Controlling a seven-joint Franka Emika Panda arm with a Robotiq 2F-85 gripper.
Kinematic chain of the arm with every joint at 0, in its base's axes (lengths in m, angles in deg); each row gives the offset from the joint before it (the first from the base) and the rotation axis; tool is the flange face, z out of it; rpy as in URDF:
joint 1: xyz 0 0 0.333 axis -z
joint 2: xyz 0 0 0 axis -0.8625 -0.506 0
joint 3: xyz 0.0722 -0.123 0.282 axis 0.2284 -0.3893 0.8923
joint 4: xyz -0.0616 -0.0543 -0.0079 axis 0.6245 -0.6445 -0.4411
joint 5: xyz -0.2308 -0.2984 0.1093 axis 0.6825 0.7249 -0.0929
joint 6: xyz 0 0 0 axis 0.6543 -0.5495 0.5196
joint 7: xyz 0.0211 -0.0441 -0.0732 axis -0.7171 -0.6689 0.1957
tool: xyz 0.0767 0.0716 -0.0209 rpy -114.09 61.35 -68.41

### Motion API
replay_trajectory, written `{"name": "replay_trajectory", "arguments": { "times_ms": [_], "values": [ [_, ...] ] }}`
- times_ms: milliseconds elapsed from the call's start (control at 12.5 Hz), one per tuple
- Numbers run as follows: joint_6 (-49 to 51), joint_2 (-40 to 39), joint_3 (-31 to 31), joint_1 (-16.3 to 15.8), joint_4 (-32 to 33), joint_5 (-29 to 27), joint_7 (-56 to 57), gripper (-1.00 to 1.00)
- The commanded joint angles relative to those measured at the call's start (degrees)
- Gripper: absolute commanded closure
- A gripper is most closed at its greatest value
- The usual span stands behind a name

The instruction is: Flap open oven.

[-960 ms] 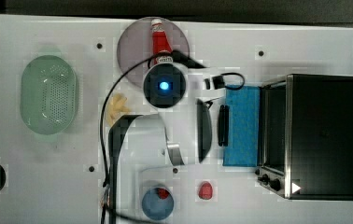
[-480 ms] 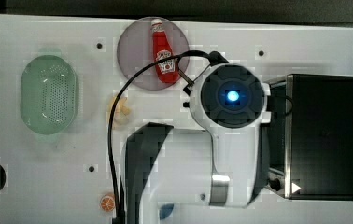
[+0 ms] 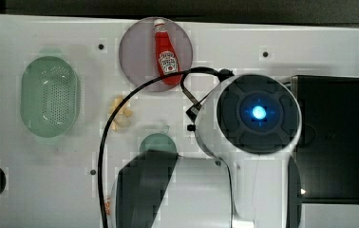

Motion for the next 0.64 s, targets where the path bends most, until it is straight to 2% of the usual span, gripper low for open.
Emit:
{"name": "replay_trajectory", "arguments": {
  "times_ms": [80,640],
  "values": [
    [0.0,0.9,-0.1,-0.2,-1.4,-1.1,-5.0,0.65],
    [0.0,0.7,-0.1,-0.2,-1.0,-1.1,-5.0,0.65]
  ]
}}
